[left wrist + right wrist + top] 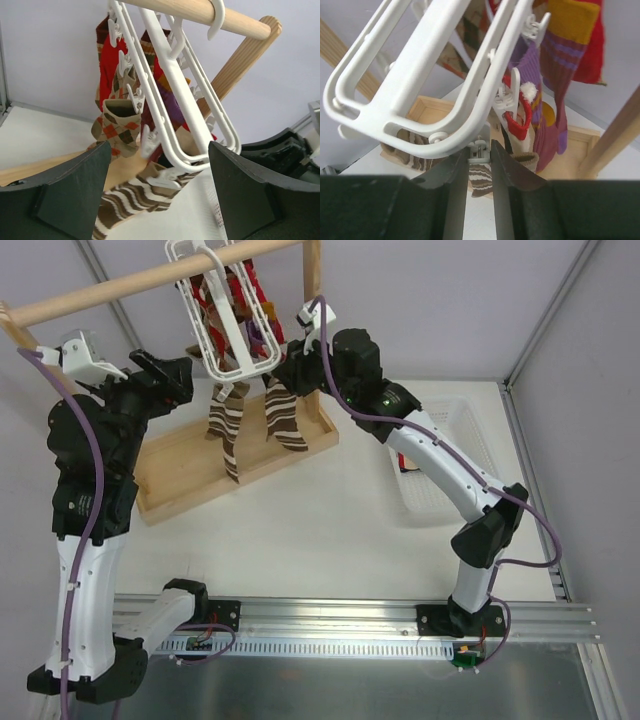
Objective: Clip the socks to the hanger
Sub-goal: Rotate the hanger.
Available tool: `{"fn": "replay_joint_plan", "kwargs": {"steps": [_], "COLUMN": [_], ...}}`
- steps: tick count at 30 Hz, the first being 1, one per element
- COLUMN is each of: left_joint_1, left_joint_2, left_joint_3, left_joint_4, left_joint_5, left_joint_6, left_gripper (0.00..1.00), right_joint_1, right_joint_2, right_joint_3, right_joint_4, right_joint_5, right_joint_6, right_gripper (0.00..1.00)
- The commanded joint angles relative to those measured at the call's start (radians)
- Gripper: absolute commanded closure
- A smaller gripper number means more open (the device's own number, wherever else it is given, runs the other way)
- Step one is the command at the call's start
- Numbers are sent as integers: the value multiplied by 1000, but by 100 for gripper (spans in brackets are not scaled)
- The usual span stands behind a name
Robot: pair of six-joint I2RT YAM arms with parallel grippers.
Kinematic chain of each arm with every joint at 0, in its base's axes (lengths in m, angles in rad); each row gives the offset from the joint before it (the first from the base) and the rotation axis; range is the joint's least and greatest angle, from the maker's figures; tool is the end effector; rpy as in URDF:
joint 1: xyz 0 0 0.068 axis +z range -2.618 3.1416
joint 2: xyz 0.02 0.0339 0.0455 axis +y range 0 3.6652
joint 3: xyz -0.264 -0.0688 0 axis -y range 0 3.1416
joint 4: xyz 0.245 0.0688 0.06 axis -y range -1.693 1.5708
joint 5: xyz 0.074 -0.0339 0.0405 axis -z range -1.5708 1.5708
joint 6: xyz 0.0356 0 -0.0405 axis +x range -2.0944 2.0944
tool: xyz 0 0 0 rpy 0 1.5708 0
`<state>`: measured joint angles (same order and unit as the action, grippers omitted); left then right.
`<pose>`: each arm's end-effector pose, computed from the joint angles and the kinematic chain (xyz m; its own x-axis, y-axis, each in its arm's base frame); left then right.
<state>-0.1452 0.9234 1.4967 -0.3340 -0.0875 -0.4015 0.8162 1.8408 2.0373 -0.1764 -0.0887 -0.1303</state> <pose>0.1394 -0.0172 0.5333 0.1924 -0.4216 -0.8862 0.1470 0.9052 -0.3987 0.2912 0.3143 0.4768 0.1158 -0.0658 -0.9911 -0.7779 0.6144 -0.1317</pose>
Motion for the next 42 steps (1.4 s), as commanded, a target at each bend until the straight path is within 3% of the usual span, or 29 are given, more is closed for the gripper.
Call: {"fn": "replay_joint_plan", "kwargs": {"steps": [1, 8, 11, 18, 36, 42], "left_joint_1": [-7, 15, 15, 15, 13, 12], "left_joint_2": [70, 204, 245, 259, 324, 350], "left_joint_3": [59, 174, 200, 163, 47, 25], "left_joint_4": [0, -2, 0, 27, 263, 326], "left_joint_5": [2, 273, 325, 512, 733, 706], "left_joint_6": [79, 130, 145, 184, 158, 165], "left_gripper": [21, 23, 25, 29, 28, 26], "right_joint_1": [-35, -91, -120, -160, -183, -187], "right_joint_2": [-75, -83, -75, -41, 46, 38], "right_joint_3": [3, 7, 23, 84, 214, 216], "right_joint_4": [11, 8, 0, -23, -84, -98], "right_joint_5": [-55, -54, -54, -75, -85, -109], "right_joint_6": [17, 0, 0, -9, -3, 4], "right_gripper": [73, 71, 70, 68, 66, 66]}}
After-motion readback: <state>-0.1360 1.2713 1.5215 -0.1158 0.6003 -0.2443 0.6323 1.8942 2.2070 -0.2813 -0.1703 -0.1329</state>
